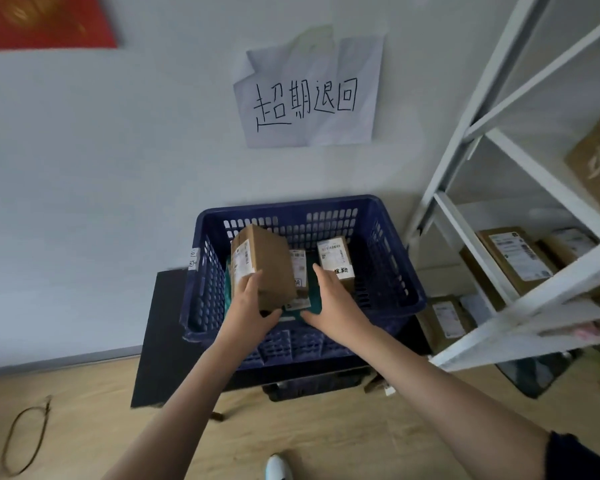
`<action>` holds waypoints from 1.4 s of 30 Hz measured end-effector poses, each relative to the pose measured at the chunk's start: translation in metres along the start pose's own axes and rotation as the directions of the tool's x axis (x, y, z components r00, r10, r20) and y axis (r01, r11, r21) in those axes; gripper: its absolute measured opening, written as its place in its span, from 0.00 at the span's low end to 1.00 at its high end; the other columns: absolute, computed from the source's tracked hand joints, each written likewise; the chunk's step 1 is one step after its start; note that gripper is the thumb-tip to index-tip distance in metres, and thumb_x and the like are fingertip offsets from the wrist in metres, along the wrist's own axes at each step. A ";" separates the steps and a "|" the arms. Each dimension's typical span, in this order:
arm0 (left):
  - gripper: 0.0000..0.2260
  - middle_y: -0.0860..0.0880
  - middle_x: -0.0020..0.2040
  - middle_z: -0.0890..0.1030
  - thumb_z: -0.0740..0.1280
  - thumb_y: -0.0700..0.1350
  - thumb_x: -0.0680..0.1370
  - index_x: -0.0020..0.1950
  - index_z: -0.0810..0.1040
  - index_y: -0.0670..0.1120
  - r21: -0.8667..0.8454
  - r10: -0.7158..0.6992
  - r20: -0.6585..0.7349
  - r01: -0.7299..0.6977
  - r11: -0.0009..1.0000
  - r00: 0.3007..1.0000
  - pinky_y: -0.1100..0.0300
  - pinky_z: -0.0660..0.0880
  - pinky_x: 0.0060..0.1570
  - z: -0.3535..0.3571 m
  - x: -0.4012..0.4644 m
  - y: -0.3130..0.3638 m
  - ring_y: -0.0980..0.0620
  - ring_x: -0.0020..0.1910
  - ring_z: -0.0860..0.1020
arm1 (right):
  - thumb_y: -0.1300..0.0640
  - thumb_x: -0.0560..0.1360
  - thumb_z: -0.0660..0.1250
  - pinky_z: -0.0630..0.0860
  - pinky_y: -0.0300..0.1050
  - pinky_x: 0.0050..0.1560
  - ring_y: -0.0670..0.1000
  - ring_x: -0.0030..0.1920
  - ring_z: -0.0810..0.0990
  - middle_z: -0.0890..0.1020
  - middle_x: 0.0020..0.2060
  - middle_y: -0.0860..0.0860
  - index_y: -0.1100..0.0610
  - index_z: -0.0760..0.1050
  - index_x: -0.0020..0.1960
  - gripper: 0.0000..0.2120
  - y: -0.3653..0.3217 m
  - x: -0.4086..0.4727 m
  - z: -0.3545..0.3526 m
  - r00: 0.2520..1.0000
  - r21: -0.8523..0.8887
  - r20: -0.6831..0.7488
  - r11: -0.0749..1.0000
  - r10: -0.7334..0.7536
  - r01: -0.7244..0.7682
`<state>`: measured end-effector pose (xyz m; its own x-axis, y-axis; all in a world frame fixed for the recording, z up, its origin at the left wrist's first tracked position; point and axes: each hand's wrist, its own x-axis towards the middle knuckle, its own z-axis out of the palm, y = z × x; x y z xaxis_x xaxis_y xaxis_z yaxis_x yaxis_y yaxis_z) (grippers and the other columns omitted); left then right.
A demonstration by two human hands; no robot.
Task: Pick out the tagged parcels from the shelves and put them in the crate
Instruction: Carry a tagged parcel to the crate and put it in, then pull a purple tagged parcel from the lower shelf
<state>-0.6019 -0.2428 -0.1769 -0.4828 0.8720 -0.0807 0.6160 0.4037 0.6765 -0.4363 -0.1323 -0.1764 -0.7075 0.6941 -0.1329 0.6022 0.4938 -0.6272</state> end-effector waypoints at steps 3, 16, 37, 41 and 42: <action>0.36 0.50 0.76 0.63 0.74 0.47 0.77 0.80 0.58 0.48 -0.011 0.004 -0.033 -0.005 1.000 0.999 0.55 0.70 0.69 0.008 -0.024 0.016 0.50 0.71 0.69 | 0.51 0.78 0.73 0.63 0.41 0.71 0.52 0.77 0.62 0.55 0.80 0.51 0.53 0.44 0.83 0.47 0.001 -0.019 -0.008 1.000 0.001 -0.024 1.000 -0.021 0.021; 0.36 0.52 0.78 0.60 0.72 0.49 0.78 0.81 0.56 0.50 0.085 0.110 0.075 -0.116 0.990 0.991 0.58 0.69 0.67 0.038 -0.062 0.057 0.50 0.73 0.67 | 0.53 0.78 0.72 0.69 0.43 0.70 0.52 0.74 0.67 0.62 0.77 0.51 0.55 0.55 0.81 0.39 0.029 -0.088 -0.041 0.984 -0.076 -0.164 0.995 -0.073 0.062; 0.33 0.50 0.77 0.62 0.69 0.53 0.79 0.80 0.59 0.47 0.090 0.563 0.443 -0.659 0.746 0.698 0.57 0.67 0.70 0.197 -0.079 0.249 0.48 0.74 0.65 | 0.53 0.76 0.73 0.74 0.53 0.66 0.56 0.69 0.72 0.72 0.69 0.54 0.59 0.66 0.74 0.30 0.209 -0.310 -0.160 0.784 -0.014 -0.461 0.880 0.416 -0.475; 0.32 0.52 0.75 0.63 0.69 0.53 0.78 0.79 0.61 0.50 0.076 0.571 0.455 -0.669 0.740 0.683 0.59 0.70 0.65 0.244 -0.100 0.295 0.51 0.70 0.69 | 0.54 0.77 0.73 0.72 0.51 0.68 0.56 0.69 0.71 0.71 0.70 0.57 0.61 0.64 0.77 0.33 0.263 -0.361 -0.189 0.782 -0.034 -0.466 0.874 0.415 -0.484; 0.32 0.51 0.75 0.63 0.70 0.52 0.78 0.78 0.61 0.48 0.079 0.564 0.446 -0.659 0.748 0.694 0.59 0.69 0.65 0.256 -0.107 0.307 0.50 0.71 0.68 | 0.54 0.76 0.73 0.73 0.53 0.66 0.57 0.68 0.72 0.72 0.70 0.57 0.62 0.65 0.76 0.33 0.278 -0.373 -0.198 0.783 -0.027 -0.462 0.876 0.416 -0.481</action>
<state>-0.2016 -0.1408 -0.1478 0.2901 0.9570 -0.0010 0.8279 -0.2505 0.5018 0.0681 -0.1499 -0.1497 -0.1330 0.9911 -0.0099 0.8781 0.1132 -0.4650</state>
